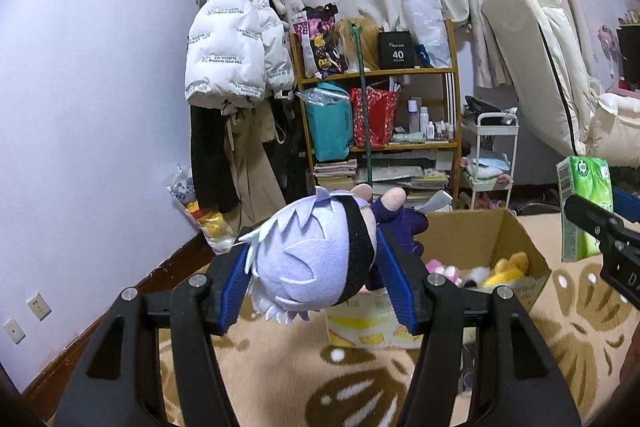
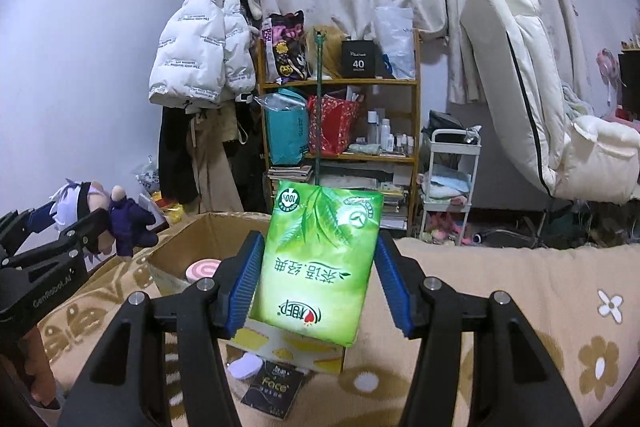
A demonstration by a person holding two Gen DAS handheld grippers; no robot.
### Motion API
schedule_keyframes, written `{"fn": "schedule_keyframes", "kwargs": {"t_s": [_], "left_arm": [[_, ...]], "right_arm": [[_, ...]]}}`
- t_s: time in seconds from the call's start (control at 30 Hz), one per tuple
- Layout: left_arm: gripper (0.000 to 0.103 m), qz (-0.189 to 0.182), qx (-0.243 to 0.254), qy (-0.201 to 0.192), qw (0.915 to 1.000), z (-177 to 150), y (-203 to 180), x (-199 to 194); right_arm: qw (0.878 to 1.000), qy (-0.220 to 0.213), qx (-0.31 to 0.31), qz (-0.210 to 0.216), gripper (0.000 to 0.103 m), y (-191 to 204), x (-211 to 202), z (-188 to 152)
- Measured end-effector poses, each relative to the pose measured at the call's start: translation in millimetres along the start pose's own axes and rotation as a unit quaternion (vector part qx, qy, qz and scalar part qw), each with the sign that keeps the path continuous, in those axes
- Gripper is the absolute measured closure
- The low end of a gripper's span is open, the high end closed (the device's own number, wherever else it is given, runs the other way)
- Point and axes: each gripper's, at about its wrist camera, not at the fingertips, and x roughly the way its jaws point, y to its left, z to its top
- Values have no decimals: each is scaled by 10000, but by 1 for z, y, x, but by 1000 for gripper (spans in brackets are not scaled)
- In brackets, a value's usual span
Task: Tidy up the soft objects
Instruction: 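Lift the doll with the left tool while the right tool lifts the green pack over the box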
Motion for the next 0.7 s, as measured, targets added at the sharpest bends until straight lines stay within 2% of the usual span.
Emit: {"fn": "schedule_keyframes", "kwargs": {"t_s": [0.17,0.7], "left_arm": [[44,-75,-104,2,9999,6,3,11],[43,-180,144,-247,9994,23,-11,37]], "right_arm": [[10000,38,-39,11,44,0,9,1],[9997,214,-69,76,43,-4,35,2]]}}
